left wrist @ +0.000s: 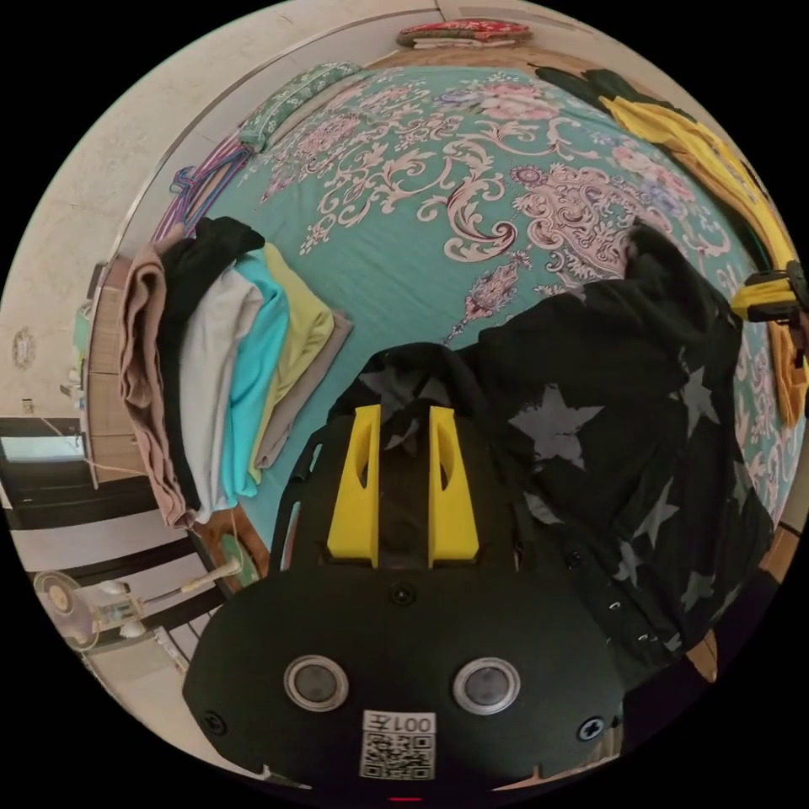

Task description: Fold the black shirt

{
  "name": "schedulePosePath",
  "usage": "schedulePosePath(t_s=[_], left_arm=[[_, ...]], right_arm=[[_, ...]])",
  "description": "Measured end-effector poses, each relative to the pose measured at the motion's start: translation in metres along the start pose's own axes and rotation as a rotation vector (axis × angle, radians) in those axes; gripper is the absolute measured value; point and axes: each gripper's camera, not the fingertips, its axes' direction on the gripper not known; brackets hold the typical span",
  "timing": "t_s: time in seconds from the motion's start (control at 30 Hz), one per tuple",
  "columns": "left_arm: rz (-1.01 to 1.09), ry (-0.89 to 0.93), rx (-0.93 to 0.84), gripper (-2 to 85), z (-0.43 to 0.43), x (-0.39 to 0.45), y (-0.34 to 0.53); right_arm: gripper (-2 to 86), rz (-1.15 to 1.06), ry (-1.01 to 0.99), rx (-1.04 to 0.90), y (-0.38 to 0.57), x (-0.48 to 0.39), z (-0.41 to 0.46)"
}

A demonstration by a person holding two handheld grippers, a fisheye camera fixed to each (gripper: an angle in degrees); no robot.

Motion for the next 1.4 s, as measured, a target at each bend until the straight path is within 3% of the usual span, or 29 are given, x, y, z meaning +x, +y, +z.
schedulePosePath(t_s=[0.23,0.4,0.6,0.73,0.87,1.03,1.27,1.4], left_arm=[[0.011,0.227,0.053,16.6,0.022,-0.062,0.019],[-0.141,0.306,0.138,16.5,0.032,-0.103,0.052],[-0.365,0.294,0.032,12.9,0.085,-0.141,0.135],[-0.474,0.328,-0.008,12.3,0.114,-0.165,0.211],[-0.453,0.454,0.034,11.5,0.151,-0.189,0.242],[-0.366,0.458,0.003,1.6,0.184,-0.206,0.238],[-0.487,0.342,-0.029,-0.5,0.2,-0.235,0.298],[-0.518,0.473,0.077,-0.1,0.216,-0.245,0.311]], right_arm=[[5.9,-0.047,-0.065,0.029,0.0,0.008,-0.018],[4.9,-0.086,-0.068,0.049,-0.009,-0.006,-0.03],[5.8,-0.287,-0.138,0.07,-0.057,-0.077,-0.02],[7.6,-0.386,-0.018,0.011,-0.12,-0.118,0.012],[8.2,-0.375,-0.063,-0.035,-0.188,-0.131,0.046],[4.0,-0.383,0.147,-0.104,-0.225,-0.159,0.077],[1.7,-0.324,0.137,-0.07,-0.237,-0.169,0.072],[2.7,-0.327,0.113,-0.077,-0.245,-0.178,0.077]])
